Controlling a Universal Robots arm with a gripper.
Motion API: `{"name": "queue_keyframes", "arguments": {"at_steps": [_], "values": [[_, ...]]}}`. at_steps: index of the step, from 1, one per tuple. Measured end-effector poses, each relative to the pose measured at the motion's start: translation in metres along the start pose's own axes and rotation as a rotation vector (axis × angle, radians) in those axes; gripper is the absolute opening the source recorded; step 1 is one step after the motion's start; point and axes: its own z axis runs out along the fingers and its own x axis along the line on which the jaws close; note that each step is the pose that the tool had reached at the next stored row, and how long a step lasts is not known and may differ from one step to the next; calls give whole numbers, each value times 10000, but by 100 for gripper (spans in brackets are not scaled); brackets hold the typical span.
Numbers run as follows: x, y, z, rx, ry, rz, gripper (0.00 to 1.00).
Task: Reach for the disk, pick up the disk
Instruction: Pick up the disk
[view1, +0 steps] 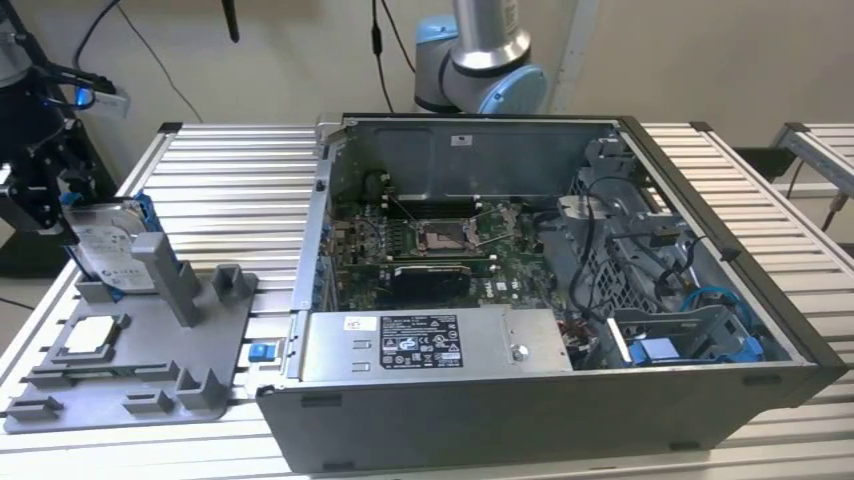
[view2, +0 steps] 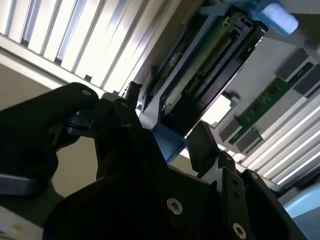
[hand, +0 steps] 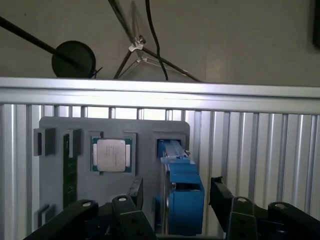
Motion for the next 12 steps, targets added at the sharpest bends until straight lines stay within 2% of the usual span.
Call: {"name": "queue_keyframes", "arguments": {"at_steps": [10,12], "values": [[-2,-3,182,1,-16,-10,100],[-2,-3,195,0,-20,-10,100]]}}
